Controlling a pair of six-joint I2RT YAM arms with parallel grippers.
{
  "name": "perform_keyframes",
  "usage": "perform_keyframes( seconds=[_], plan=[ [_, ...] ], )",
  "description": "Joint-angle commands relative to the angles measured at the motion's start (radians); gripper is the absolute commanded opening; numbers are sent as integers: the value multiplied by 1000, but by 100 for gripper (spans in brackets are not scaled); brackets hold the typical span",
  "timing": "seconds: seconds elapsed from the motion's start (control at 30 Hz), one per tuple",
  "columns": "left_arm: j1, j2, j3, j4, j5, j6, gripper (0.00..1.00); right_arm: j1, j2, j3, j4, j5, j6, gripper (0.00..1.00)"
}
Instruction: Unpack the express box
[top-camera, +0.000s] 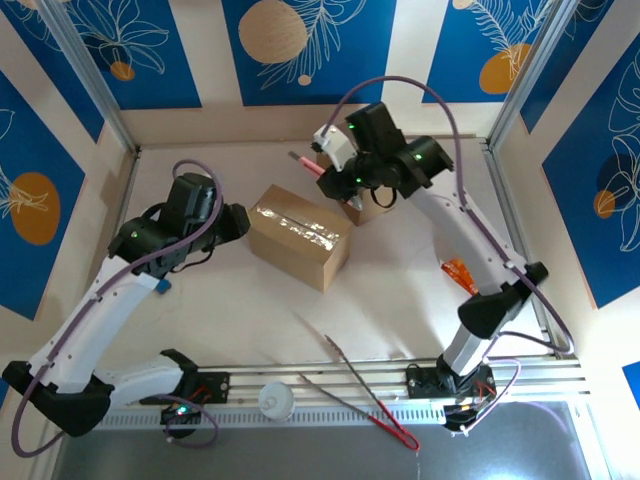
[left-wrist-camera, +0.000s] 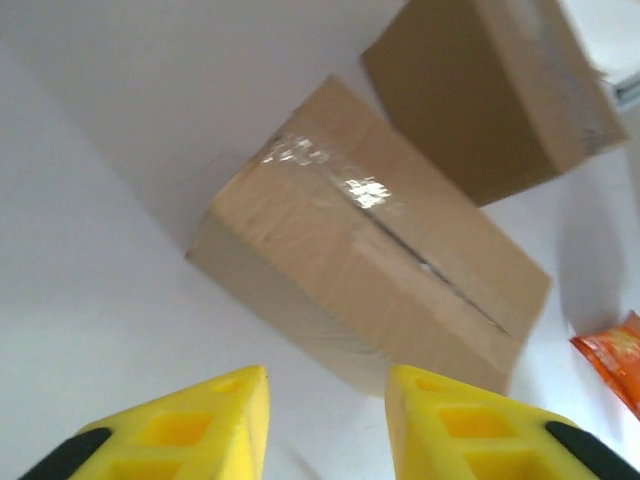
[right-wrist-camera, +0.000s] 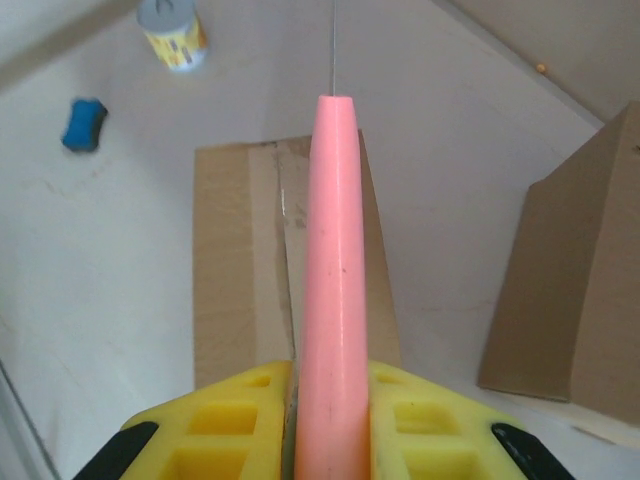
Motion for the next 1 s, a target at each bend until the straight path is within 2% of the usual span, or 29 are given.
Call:
perform_keyframes(
  seconds=[0.0,0.2,0.37,0.7,0.97],
  plan=[
    [60,9,-53,18,58,-21,27,19,77,89,-104,68,-128,0],
    [136,84,-155,116,131,-18,9,41,216,212,-141,59,-163,0],
    [167,159,-189,197,154,7,0,60,284,257,-147,70,-149,0],
    [192,300,-162,232,154,54,0,76,324,224,-114,123,-37,0],
    [195,356,-146,290,169,57,0,84,323,180,-108,115,7,0]
  ],
)
